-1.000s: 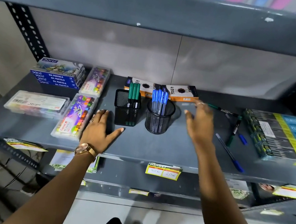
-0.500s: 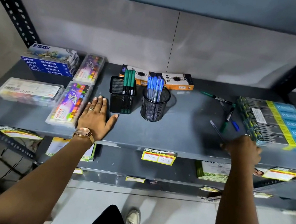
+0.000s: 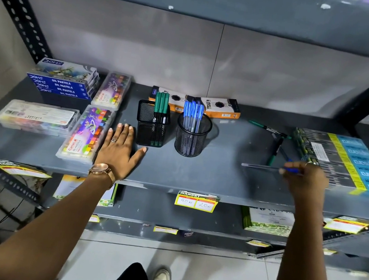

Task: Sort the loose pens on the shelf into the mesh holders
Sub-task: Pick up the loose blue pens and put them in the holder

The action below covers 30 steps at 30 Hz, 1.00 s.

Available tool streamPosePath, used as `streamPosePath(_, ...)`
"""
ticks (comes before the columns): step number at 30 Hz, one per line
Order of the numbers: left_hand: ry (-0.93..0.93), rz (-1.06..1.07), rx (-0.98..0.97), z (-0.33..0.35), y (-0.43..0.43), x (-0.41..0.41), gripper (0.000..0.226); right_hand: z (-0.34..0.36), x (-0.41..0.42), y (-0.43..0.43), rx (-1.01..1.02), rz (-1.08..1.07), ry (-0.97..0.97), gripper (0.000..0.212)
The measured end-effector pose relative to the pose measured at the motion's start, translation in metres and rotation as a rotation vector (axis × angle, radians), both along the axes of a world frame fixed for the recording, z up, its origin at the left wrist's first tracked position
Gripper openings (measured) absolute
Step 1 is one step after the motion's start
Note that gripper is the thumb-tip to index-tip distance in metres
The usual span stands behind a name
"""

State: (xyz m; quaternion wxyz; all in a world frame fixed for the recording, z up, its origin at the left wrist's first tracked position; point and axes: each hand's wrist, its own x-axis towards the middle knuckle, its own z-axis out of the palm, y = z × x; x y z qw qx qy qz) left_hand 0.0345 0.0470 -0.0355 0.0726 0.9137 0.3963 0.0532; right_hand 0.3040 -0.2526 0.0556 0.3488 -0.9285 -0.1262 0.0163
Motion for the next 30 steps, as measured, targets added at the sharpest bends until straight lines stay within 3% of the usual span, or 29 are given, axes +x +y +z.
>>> streamPosePath(2,-0.006,-0.002,-0.007,-0.001,0.002,0.000,0.091,0.017,-0.008,0.009,0.172,0.037,-0.126,0.022)
streamPosePath(6,-0.004,0.000,-0.012,-0.002,0.002,-0.002,0.089,0.047,-0.027,0.038,0.662,0.093,-0.022,0.046)
streamPosePath(9,-0.005,-0.002,-0.019,0.000,0.001,-0.002,0.091,0.064,-0.033,0.063,0.793,0.179,-0.043,0.043)
streamPosePath(14,-0.020,0.005,-0.028,0.001,0.001,-0.001,0.091,0.071,-0.037,0.116,0.729,0.279,-0.087,0.038)
streamPosePath(19,-0.038,0.023,-0.037,0.002,0.000,-0.001,0.087,0.047,-0.036,0.157,0.464,0.415,-0.126,0.022)
streamPosePath(27,-0.026,0.020,-0.033,0.002,0.000,0.000,0.089,-0.004,-0.040,0.187,0.081,0.609,-0.127,0.035)
streamPosePath(30,-0.025,0.009,-0.029,0.000,0.002,-0.001,0.091,-0.007,-0.042,0.179,0.134,0.589,-0.144,0.038)
